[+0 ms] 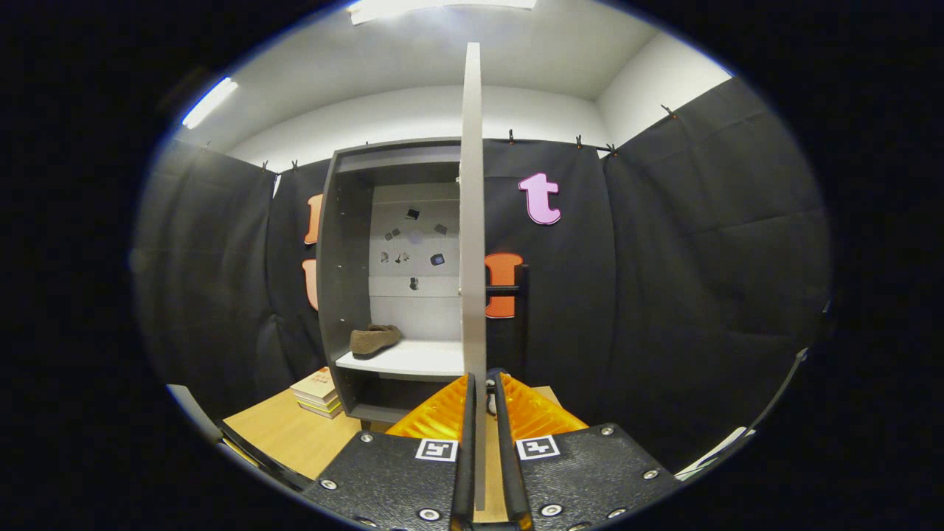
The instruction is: Open the shoe cabinet door, grab the shoes and put them into the shoe cabinet, then close the shoe cabinet door.
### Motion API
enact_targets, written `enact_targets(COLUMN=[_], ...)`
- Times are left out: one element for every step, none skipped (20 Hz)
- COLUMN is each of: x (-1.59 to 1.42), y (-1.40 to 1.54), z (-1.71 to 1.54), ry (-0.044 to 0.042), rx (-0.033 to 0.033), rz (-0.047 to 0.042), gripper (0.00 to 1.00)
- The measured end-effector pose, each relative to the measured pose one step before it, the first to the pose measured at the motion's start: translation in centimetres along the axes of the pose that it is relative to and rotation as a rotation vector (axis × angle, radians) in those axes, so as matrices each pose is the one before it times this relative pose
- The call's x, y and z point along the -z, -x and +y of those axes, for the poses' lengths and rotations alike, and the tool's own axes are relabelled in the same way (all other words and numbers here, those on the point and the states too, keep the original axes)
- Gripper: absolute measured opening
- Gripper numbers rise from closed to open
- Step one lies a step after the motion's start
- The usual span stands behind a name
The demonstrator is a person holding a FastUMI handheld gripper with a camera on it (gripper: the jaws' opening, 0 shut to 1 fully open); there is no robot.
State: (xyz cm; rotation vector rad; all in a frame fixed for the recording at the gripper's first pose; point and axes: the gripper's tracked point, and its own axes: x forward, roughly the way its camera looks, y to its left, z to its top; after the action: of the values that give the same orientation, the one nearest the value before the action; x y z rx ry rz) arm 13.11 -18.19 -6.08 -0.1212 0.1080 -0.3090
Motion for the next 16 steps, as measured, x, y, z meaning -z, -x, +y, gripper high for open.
enact_targets(x=[0.223, 0.087, 0.048, 0.084, 0.031, 0.134, 0.391, 0.296, 0.28, 0.41, 0.461, 0.467, 0.525, 0.616, 0.614, 0.652], y=[0.128, 0.196, 0.13, 0.117, 0.009, -0.063, -0.157, -0.229, -0.445, -0.294, -0.384, -0.266, -0.462, -0.5, -0.558, -0.507], z=[0.345, 0.574, 0.893, 0.994, 1.074, 1.258, 1.339, 1.275, 0.989, 0.891, 0.973, 0.988, 0.938, 0.752, 0.82, 0.577], ry=[0.01125, 0.0081, 0.00337, 0.00269, 0.00229, 0.00307, 0.00019, -0.00293, -0.00324, -0.00218, -0.00259, -0.00376, 0.00069, 0.00396, 0.00117, -0.00228], rx=[-0.00412, -0.00931, -0.01512, -0.01462, -0.01518, -0.02009, -0.02337, -0.01883, -0.01107, -0.00446, -0.00933, -0.00991, -0.0037, 0.00006, -0.00516, -0.00041], rz=[0.00201, -0.00138, 0.00142, -0.00024, -0.00297, -0.00245, 0.0049, 0.00488, 0.00653, 0.00936, 0.01174, 0.01148, 0.01034, 0.01278, 0.01044, 0.01183], gripper=[0.15, 0.15, 0.15, 0.15, 0.15, 0.15, 0.15, 0.15, 0.15, 0.15, 0.16, 0.18, 0.2, 0.24, 0.27, 0.3])
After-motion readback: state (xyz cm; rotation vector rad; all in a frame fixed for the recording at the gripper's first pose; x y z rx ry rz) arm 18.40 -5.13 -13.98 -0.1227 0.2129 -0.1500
